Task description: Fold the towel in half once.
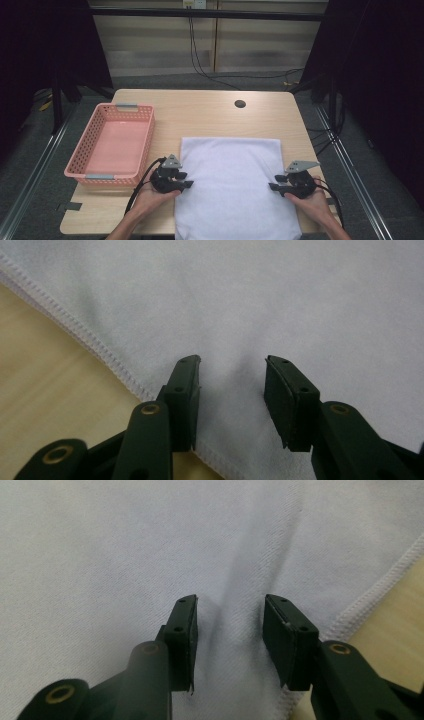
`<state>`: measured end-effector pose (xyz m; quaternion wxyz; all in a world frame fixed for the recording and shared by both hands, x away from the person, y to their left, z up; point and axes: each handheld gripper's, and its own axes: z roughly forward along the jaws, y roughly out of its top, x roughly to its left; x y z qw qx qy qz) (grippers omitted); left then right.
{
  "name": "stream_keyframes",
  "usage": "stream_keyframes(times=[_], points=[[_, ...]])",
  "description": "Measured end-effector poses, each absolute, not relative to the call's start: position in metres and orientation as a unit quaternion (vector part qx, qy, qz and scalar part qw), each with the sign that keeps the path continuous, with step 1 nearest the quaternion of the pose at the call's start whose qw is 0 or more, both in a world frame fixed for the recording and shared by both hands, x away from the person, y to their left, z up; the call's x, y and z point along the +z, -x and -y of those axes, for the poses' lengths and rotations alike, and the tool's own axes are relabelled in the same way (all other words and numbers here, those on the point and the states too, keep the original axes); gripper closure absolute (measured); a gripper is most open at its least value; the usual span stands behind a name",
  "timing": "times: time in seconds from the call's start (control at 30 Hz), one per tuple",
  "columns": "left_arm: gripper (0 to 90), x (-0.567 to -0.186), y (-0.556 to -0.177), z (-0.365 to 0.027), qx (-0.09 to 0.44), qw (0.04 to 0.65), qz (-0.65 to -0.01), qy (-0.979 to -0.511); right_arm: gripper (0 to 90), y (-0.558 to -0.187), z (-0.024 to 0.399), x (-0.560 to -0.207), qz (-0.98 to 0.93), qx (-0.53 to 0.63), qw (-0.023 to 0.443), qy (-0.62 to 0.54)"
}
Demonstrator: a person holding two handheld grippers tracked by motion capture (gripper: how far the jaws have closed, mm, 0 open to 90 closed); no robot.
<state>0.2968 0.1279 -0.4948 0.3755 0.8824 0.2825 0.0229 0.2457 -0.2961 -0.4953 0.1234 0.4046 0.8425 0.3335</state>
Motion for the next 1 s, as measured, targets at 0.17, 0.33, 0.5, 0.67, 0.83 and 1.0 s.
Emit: stream_keyframes(times=[0.17,0.33,0.5,0.67,0.83,1.0], points=[[57.8,-0.492,-0.275,-0.131,0.005,0.370,-0.274,-0.887,60.0,-0.221,0.299,-0.492,-0.847,0.329,0.105,-0.404],[52.3,-0.488,-0.259,-0.133,-0.028,0.361,-0.265,-0.893,61.9,-0.199,0.300,-0.488,-0.849,0.324,0.079,-0.409],[46.0,-0.480,-0.278,-0.134,-0.009,0.381,-0.289,-0.878,57.2,-0.207,0.304,-0.483,-0.834,0.349,0.095,-0.416],[46.4,-0.475,-0.321,-0.132,0.020,0.403,-0.311,-0.860,52.6,-0.242,0.316,-0.471,-0.821,0.347,0.148,-0.428],[46.6,-0.476,-0.358,-0.130,0.034,0.413,-0.342,-0.843,52.3,-0.291,0.335,-0.467,-0.798,0.365,0.163,-0.451],[44.9,-0.481,-0.381,-0.130,0.041,0.397,-0.369,-0.839,48.6,-0.327,0.336,-0.476,-0.793,0.363,0.154,-0.465]])
